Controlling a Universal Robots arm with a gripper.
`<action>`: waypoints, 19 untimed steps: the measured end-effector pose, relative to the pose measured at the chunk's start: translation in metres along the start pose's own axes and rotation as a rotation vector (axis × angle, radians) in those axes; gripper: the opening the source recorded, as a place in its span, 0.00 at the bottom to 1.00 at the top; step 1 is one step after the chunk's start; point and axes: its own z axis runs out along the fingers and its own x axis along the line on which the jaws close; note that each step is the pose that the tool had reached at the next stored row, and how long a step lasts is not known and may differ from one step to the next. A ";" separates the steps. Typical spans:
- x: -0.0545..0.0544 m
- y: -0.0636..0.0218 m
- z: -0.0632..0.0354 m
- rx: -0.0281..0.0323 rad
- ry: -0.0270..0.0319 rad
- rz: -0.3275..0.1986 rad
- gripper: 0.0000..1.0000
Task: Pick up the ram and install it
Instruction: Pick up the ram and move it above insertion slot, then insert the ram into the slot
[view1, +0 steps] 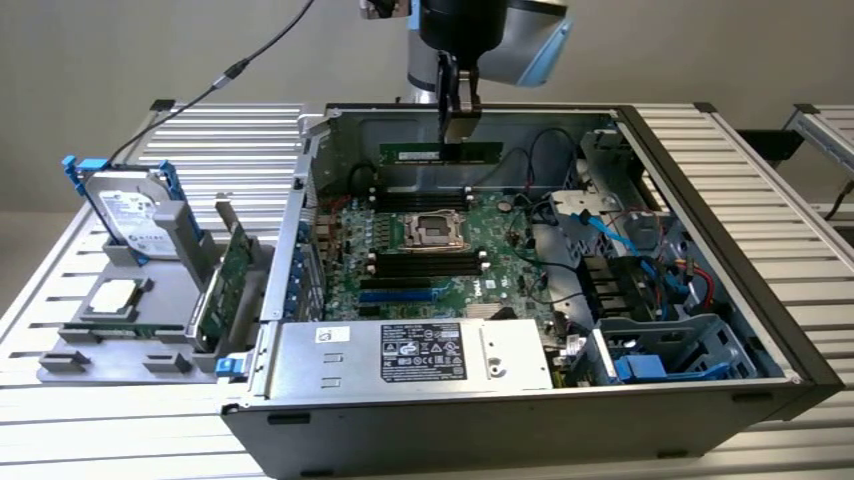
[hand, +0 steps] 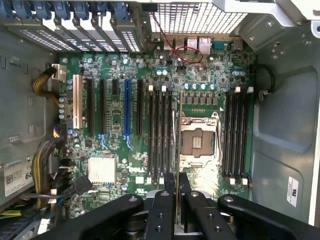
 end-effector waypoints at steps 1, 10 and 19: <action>0.000 0.0000 0.0000 0.0001 0.0000 -0.003 0.15; 0.000 0.0000 0.0000 0.0005 0.0001 -0.030 0.15; 0.000 0.0000 0.0007 0.0006 0.0019 -0.046 0.15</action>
